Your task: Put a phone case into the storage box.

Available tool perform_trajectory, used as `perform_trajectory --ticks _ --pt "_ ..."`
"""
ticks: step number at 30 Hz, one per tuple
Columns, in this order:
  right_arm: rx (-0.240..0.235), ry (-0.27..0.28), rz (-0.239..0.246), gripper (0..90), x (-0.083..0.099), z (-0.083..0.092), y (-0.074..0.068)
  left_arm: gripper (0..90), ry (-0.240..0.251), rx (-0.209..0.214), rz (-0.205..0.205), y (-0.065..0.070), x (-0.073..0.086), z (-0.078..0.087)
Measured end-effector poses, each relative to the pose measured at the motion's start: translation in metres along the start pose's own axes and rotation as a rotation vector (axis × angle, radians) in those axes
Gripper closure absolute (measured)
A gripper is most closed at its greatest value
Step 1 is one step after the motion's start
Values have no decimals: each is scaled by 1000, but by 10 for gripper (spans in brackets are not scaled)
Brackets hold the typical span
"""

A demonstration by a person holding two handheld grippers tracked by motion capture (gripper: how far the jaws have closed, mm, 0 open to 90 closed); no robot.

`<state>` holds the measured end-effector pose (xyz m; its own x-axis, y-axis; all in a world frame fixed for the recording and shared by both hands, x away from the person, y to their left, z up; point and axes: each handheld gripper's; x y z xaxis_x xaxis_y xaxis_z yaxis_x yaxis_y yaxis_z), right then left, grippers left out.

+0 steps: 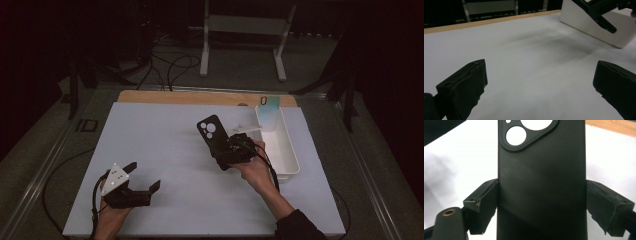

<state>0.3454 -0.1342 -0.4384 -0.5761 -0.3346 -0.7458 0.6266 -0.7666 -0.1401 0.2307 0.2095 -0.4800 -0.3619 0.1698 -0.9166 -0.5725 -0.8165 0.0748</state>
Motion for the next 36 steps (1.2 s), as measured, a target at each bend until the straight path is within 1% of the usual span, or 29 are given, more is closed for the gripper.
perform_trajectory --ticks 1,2,5,9,11,19,22,25,28,29,30,32,35,36 --pt "0 0 0 151 0 0 0 1 0 0 0 0 0 0" --pt "-2 4 1 151 0 0 0 1 -5 15 -2 4 -2 -4" --pt "-12 22 -4 151 -3 2 -3 1 -12 30 -17 10 -7 -11" --pt "-21 43 -4 151 -5 4 -6 1 -15 56 -21 18 -13 -19" --pt "-24 51 -5 151 -5 5 -7 1 -21 65 -30 22 -16 -23" --pt "-41 73 4 151 -6 8 -10 1 -27 112 -32 35 -28 -37" --pt "-51 91 -1 151 -5 10 -11 2 -26 131 -24 39 -32 -42" --pt "-58 103 -5 151 -6 10 -13 7 -30 147 -28 44 -35 -48" --pt "-62 107 -4 151 -6 11 -14 7 -30 147 -28 44 -35 -48" --pt "-62 107 -4 151 -6 11 -14 7 -31 169 -25 51 -39 -54" --pt "-69 120 -4 151 -6 11 -18 11 -34 179 -26 55 -42 -57" --pt "-74 131 0 151 -6 11 -21 36 -34 180 -22 59 -44 -61" --pt "-78 138 0 151 -6 11 -21 45 -34 180 -22 59 -44 -61" --pt "-90 157 -3 151 -6 12 -25 86 -40 191 -23 69 -49 -70"
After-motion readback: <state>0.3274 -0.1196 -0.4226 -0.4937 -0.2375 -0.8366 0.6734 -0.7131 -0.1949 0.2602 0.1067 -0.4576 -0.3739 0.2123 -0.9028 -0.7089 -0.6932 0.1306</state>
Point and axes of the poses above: each handheld gripper's, and its own axes: z roughly backward along the jaws, x roughly out of its underside, y roughly to its right, and after that the axes turned 1 degree about -x, right-handed
